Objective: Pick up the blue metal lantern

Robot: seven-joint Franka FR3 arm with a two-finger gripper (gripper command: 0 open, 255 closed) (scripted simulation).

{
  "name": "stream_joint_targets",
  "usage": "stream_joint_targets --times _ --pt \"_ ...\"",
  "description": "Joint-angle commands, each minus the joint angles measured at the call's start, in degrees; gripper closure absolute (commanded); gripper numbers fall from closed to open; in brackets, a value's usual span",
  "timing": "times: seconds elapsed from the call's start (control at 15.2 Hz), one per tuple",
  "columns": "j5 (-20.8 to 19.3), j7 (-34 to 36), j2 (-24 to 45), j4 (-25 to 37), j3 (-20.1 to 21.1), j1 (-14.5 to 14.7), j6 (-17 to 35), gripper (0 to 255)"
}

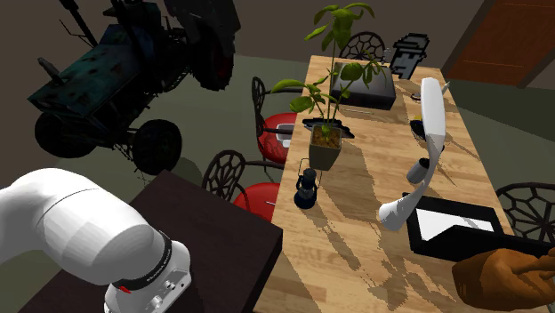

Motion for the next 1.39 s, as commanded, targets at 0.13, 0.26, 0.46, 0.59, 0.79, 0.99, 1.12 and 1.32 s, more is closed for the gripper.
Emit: stream_joint_targets --times 0.13,0.26,0.46,0.59,0.79,0.99,1.12,1.32 --pt "-0.69 -0.66 -0.43 -4.00 -0.95 -0.36 4.08 0" --pt "-1.41 -1.31 -0.51 -7.71 -1.96 -0.76 8.25 0" --pt "-2.53 -2.29 0.11 -12.75 -3.58 -1.42 14.71 0" --pt "-3.30 -2.95 1.06 -15.74 -4.73 -1.88 19.18 0" --pt "-4.45 -3.97 3.36 -19.64 -6.58 -2.58 26.20 0" --pt "-5.52 -5.05 6.81 -22.76 -8.57 -3.22 33.58 0" --pt "-6.12 -5.83 9.76 -24.37 -9.96 -3.56 38.70 0" --pt "-6.68 -7.16 15.18 -26.04 -12.20 -3.81 46.60 0"
